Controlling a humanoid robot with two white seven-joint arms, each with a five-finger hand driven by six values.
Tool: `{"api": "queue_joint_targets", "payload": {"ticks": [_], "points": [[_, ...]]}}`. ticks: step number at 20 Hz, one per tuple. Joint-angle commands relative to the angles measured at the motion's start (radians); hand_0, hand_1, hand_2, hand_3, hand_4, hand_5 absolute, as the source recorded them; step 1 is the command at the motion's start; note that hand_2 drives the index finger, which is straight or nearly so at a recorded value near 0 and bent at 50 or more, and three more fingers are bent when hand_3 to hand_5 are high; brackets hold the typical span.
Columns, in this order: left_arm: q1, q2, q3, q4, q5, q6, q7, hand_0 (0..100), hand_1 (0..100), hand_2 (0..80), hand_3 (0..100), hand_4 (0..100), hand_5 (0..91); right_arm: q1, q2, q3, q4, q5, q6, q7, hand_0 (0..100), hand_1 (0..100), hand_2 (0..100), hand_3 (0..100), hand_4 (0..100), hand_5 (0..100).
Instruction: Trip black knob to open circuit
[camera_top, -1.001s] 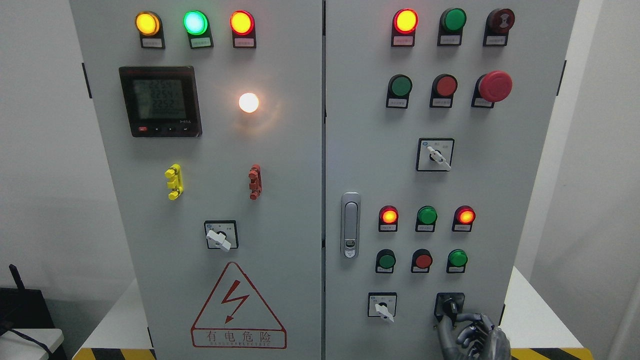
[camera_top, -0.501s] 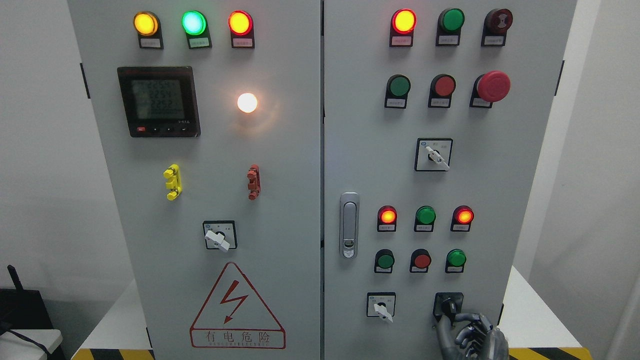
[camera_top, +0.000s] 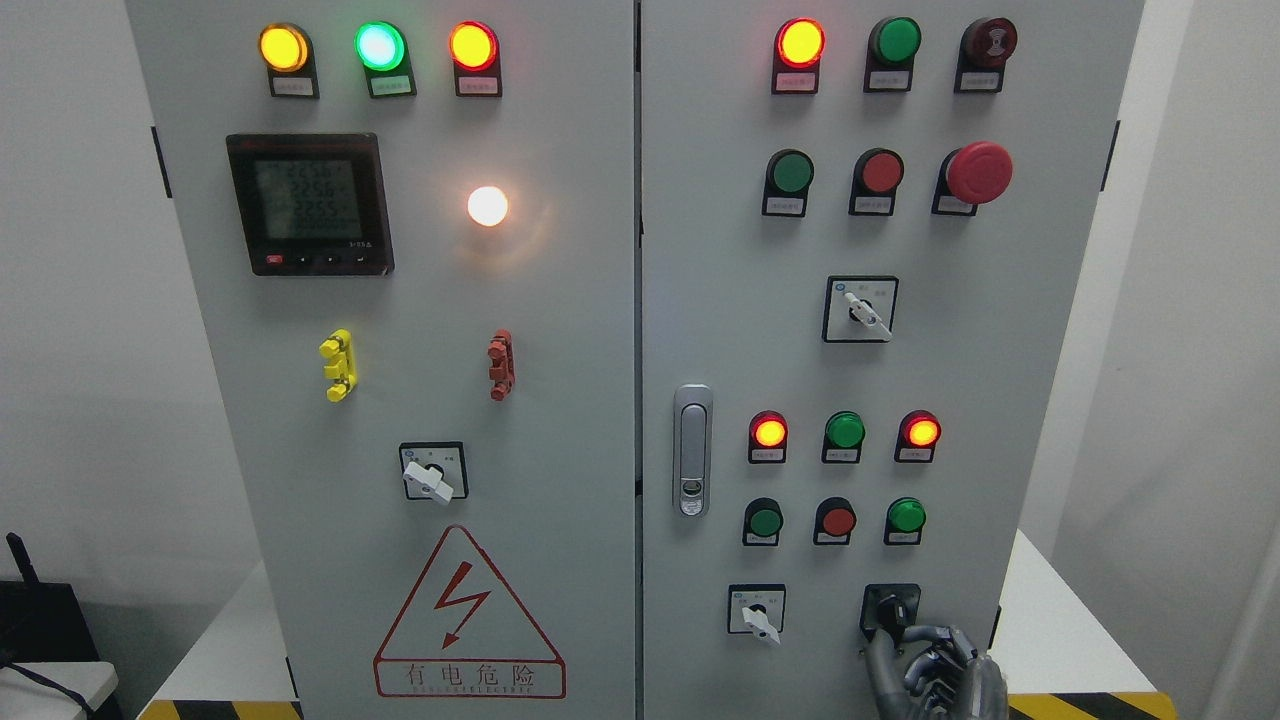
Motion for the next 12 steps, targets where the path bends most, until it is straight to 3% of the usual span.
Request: {"api": "queue_joint_targets", "payload": {"ticks": [1,12], "points": [[-0.008,0.000,0.000,0.000,-0.032,0.000,0.001,12,39,0.0,0,0,0.0,-0.003,0.000,0.003,0.000,-0.012,-0.001,0.008,51,79,63,93,95,98],[-0.008,0.000,0.000,0.000,-0.034,0.000,0.001,12,39,0.0,0,0,0.0,-0.003,0.000,0.005,-0.002,-0.075,-0.001,0.016,51,79,64,93,95,98]]}}
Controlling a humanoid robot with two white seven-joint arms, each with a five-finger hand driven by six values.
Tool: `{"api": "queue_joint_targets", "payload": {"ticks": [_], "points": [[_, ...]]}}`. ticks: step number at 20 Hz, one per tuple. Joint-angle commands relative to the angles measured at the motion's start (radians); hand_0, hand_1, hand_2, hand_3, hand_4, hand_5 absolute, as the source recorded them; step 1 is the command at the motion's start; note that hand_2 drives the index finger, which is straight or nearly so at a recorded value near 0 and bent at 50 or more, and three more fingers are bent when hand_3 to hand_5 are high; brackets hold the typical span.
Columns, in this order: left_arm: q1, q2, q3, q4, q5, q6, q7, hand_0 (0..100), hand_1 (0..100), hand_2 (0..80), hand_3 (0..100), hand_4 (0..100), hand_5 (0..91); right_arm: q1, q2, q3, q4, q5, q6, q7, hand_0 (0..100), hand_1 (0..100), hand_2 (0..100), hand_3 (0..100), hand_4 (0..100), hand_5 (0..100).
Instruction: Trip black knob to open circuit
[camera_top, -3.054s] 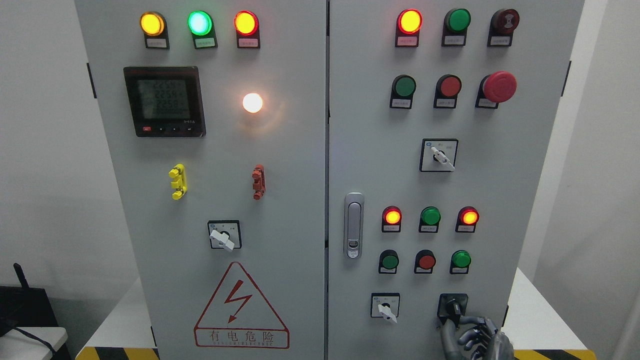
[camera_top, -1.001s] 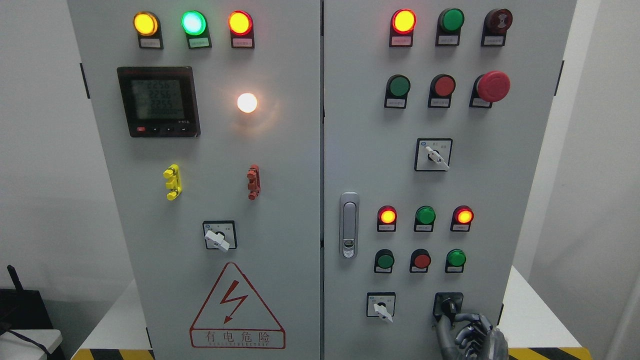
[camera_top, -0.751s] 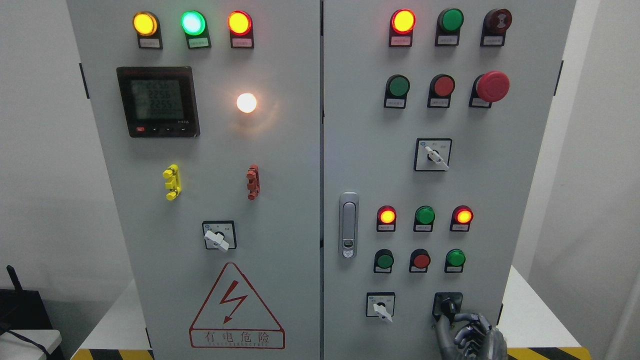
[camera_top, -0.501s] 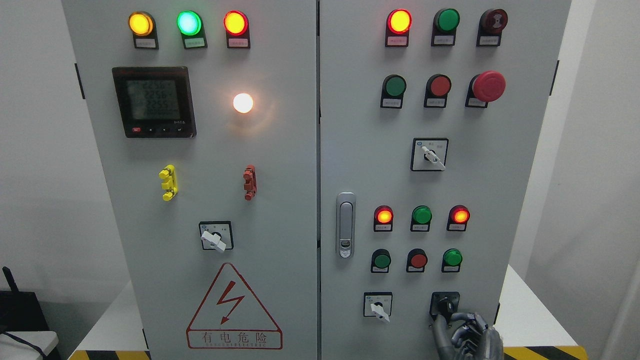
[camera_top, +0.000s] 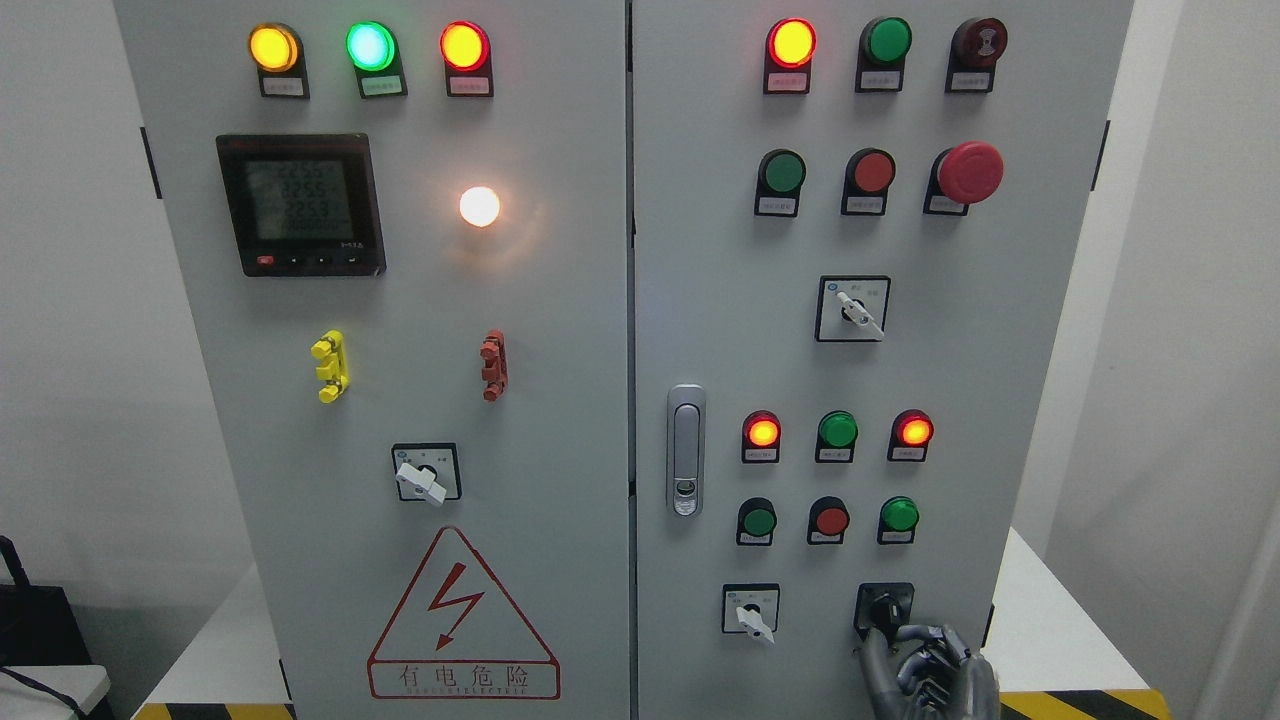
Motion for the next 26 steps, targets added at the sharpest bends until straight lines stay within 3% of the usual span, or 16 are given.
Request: {"api": "queue_joint_targets", "payload": {"ticks": [1,26], "points": [[-0.008,0.000,0.000,0.000,-0.032,0.000,0.001,12,39,0.0,0,0,0.0,0.000,0.000,0.003,-0.001,-0.027,0.000,0.002,51,79,64,93,95,98],[-0.008,0.000,0.000,0.000,-0.034,0.000,0.001,12,39,0.0,0,0,0.0,-0.016,0.000,0.003,-0.001,-0.122,0.000,0.030,52,79,64,94,96,98]]}}
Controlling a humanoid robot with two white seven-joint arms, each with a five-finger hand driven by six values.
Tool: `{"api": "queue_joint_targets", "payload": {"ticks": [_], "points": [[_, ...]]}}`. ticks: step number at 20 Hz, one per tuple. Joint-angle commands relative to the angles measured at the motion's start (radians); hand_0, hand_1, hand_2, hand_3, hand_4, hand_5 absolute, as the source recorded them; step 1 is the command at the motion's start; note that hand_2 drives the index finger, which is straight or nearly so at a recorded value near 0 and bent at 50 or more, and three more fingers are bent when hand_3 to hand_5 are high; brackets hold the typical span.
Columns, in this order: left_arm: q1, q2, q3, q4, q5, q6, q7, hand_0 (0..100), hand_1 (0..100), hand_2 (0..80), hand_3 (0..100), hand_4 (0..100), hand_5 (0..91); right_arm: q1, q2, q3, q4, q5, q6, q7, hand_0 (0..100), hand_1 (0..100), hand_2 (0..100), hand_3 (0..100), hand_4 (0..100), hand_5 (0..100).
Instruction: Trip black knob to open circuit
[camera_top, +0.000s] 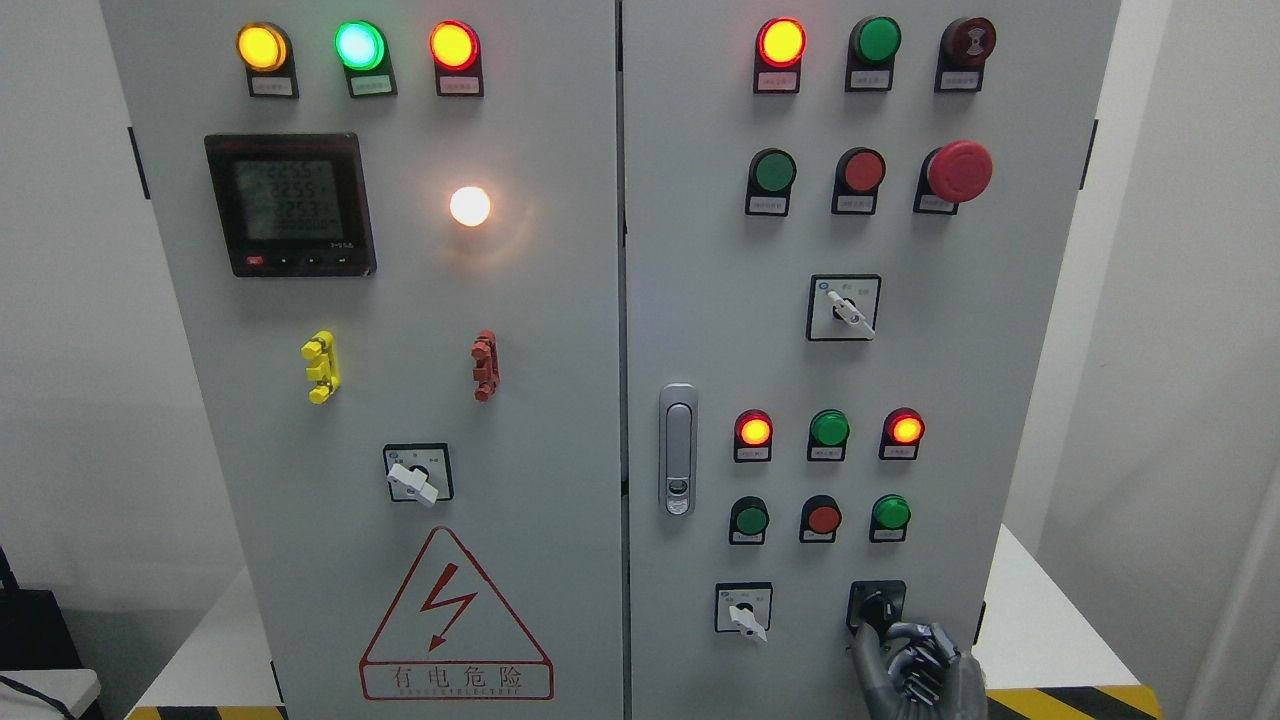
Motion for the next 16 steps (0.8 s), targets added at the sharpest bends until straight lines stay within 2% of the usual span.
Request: {"api": "queue_joint_targets", "payload": {"ticks": [1,16], "points": [[-0.008,0.000,0.000,0.000,-0.032,0.000,0.001,12,39,0.0,0,0,0.0,-0.004,0.000,-0.001,0.000,-0.010,0.000,0.002,52,79,64,94,96,98],[-0.008,0.000,0.000,0.000,-0.034,0.000,0.001,12,39,0.0,0,0,0.0,-0.004,0.000,0.007,-0.003,-0.069,0.002,0.002,52,79,64,94,97,98]]}}
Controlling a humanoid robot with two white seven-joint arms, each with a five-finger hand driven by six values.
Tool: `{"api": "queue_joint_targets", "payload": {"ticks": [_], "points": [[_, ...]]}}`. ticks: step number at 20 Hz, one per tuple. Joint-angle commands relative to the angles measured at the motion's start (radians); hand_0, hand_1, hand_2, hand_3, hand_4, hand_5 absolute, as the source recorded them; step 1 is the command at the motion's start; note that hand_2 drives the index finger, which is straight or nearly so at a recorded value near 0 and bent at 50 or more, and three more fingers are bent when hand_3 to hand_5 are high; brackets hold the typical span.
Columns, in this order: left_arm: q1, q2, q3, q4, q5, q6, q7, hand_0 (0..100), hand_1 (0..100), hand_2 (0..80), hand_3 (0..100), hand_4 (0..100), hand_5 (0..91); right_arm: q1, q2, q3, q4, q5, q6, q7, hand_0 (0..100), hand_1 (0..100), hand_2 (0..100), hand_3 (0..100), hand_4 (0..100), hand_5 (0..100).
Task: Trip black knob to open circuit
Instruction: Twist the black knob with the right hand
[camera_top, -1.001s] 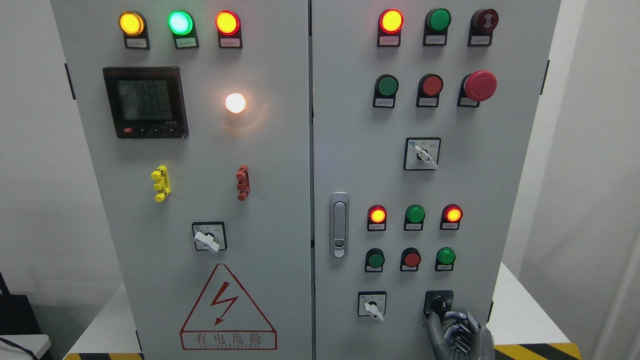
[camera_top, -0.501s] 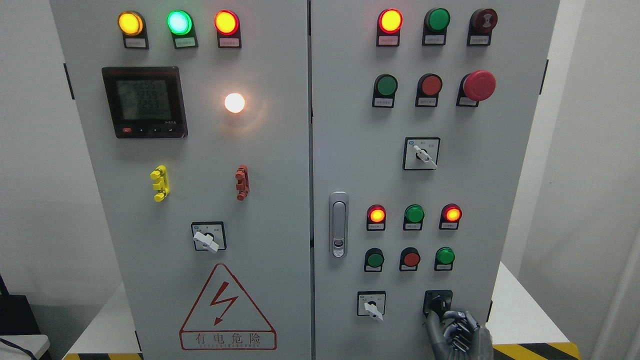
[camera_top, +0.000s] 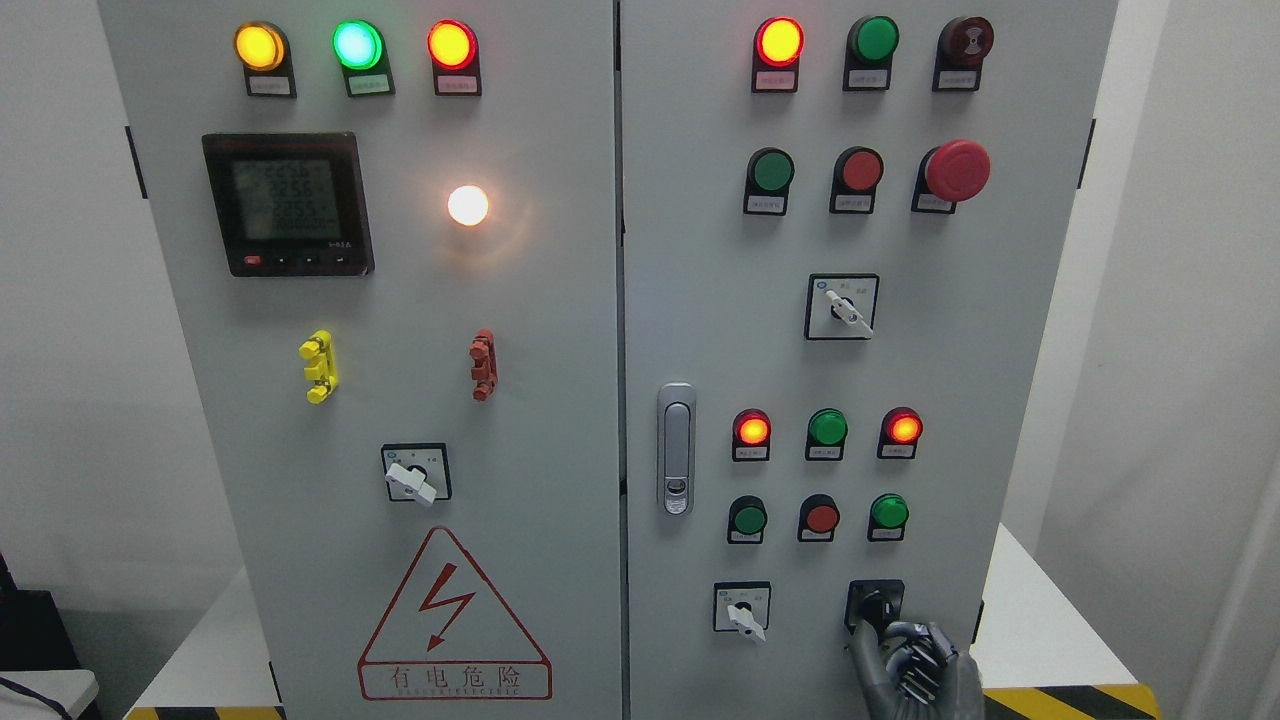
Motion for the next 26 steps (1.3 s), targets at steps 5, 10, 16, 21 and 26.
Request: {"api": "queue_joint_targets", "payload": {"ticks": [5,10,16,21,26], "points": [[-0.008,-0.001,0.000,0.000,-0.034,0.000,0.001,12,39,0.0,0,0,0.0,-0.006,0.000,0.004,-0.001,-0.023,0.000,0.000,52,79,65,94,97,98],[-0.008,0.000,0.000,0.000,-0.034,0.000,0.001,12,39,0.0,0,0,0.0,-0.008,0.000,0.005,-0.001,-0.024,0.000,0.000,52,79,65,95,97,98],[-0.008,0.000,0.000,0.000,-0.032,0.000,0.001,12,39,0.0,0,0,0.0,-0.006,0.000,0.013,-0.001,-0.066,0.002,0.000,52,79,65,95,97,98],[-0.008,0.000,0.000,0.000,-0.034,0.000,0.001,12,39,0.0,0,0,0.0,-0.006,0.000,0.016,-0.001,-0.066,0.007,0.000,52,79,65,95,97,98],[-0.008,0.000,0.000,0.000,-0.034,0.000,0.001,12,39,0.0,0,0,0.0,-0.008,0.000,0.017,-0.003,-0.067,0.008,0.000,52,79,65,95,97,98]]}}
